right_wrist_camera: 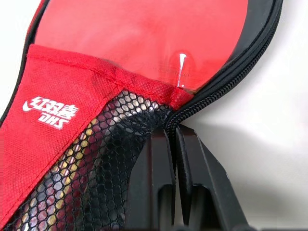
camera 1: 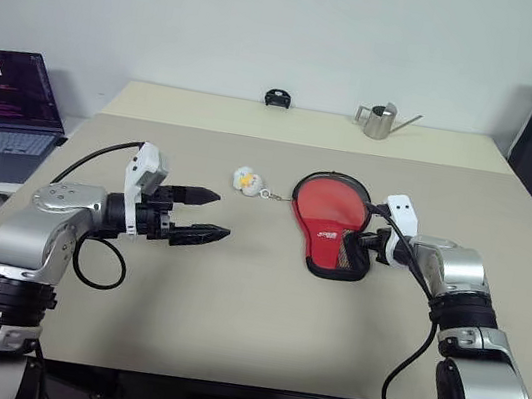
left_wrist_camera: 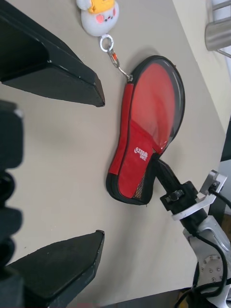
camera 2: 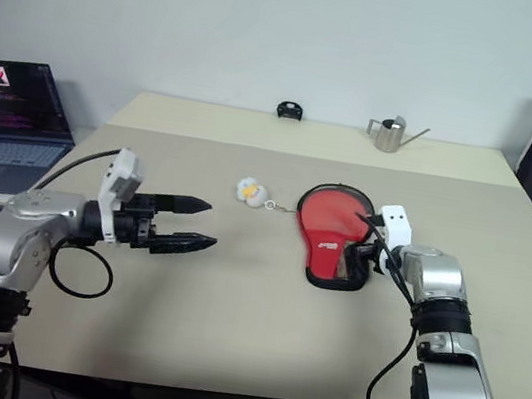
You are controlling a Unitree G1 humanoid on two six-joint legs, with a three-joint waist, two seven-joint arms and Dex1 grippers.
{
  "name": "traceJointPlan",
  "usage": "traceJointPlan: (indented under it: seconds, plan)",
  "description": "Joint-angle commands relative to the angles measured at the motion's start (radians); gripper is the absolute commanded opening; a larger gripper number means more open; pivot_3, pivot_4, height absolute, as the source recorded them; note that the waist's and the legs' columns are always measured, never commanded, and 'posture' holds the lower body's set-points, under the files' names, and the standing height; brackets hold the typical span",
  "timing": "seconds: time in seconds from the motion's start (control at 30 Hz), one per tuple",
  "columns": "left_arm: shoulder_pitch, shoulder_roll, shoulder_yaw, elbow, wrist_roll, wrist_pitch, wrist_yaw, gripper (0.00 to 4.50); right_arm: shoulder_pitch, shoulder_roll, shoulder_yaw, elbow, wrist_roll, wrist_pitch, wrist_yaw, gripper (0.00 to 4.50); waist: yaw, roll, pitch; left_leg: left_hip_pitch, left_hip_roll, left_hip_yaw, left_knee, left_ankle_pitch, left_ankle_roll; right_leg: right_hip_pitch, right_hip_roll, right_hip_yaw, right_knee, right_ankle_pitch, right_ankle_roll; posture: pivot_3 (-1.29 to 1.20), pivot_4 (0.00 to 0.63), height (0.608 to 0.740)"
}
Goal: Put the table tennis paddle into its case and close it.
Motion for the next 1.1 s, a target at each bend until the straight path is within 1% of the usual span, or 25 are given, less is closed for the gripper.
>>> traceJointPlan:
  seconds: [0.03, 0.27, 0.37, 0.53, 0.73, 0.93, 1.1]
  plan:
    - [0.015, 0.029, 0.007, -0.065, -0.04, 0.02, -0.033, 4.5, 0.039, -0.008, -0.018, -0.158, 0.046, 0.097, -0.011, 0.04, 0.002, 0.0, 0.0, 0.0, 0.0, 0.0, 0.0, 0.0, 0.0, 0.0, 0.0, 0.0, 0.0, 0.0, 0.0, 0.0, 0.15, 0.74]
    - [0.066, 0.077, -0.011, -0.126, -0.062, 0.046, -0.095, 4.5, 0.16, -0.042, -0.014, -0.404, 0.1, 0.269, -0.02, 0.04, 0.009, 0.001, 0.0, -0.002, 0.0, -0.002, 0.0, -0.001, 0.002, 0.0, 0.0, -0.002, -0.003, 0.0, 0.0, 0.0, 0.15, 0.74]
    - [0.103, 0.079, -0.02, -0.184, -0.09, 0.071, -0.106, 4.5, 0.217, -0.046, -0.025, -0.509, 0.127, 0.34, -0.037, 0.04, 0.014, 0.001, 0.0, -0.002, 0.0, -0.002, 0.0, -0.001, 0.002, 0.0, 0.0, -0.002, -0.004, 0.0, 0.0, 0.0, 0.15, 0.74]
    - [0.165, 0.082, -0.049, -0.261, -0.108, 0.082, -0.115, 4.5, 0.302, -0.039, -0.056, -0.662, 0.168, 0.455, -0.072, 0.04, 0.023, 0.001, 0.0, -0.003, 0.0, -0.002, 0.0, -0.002, 0.003, 0.0, 0.0, -0.002, -0.004, 0.0, 0.0, 0.0, 0.15, 0.74]
    - [0.176, 0.091, -0.072, -0.303, -0.128, 0.088, -0.136, 4.5, 0.389, -0.014, -0.082, -0.842, 0.221, 0.593, -0.105, 0.04, 0.024, 0.001, 0.0, -0.003, 0.0, -0.003, 0.0, -0.002, 0.003, 0.001, 0.0, -0.003, -0.004, 0.0, 0.0, 0.0, 0.15, 0.74]
    - [0.181, 0.118, -0.097, -0.309, -0.115, 0.053, -0.18, 4.5, 0.454, -0.008, -0.098, -0.969, 0.262, 0.692, -0.121, 0.04, 0.024, 0.001, 0.0, -0.002, 0.0, -0.003, 0.0, -0.002, 0.003, 0.001, 0.001, -0.003, -0.004, 0.0, 0.0, 0.0, 0.15, 0.74]
    - [0.178, 0.143, -0.116, -0.301, -0.092, 0.011, -0.212, 4.5, 0.527, -0.018, -0.101, -1.05, 0.314, 0.701, -0.132, 0.04, 0.024, 0.001, 0.0, -0.002, 0.0, -0.003, 0.0, -0.002, 0.003, 0.001, 0.001, -0.003, -0.005, 0.0, 0.0, 0.0, 0.15, 0.74]
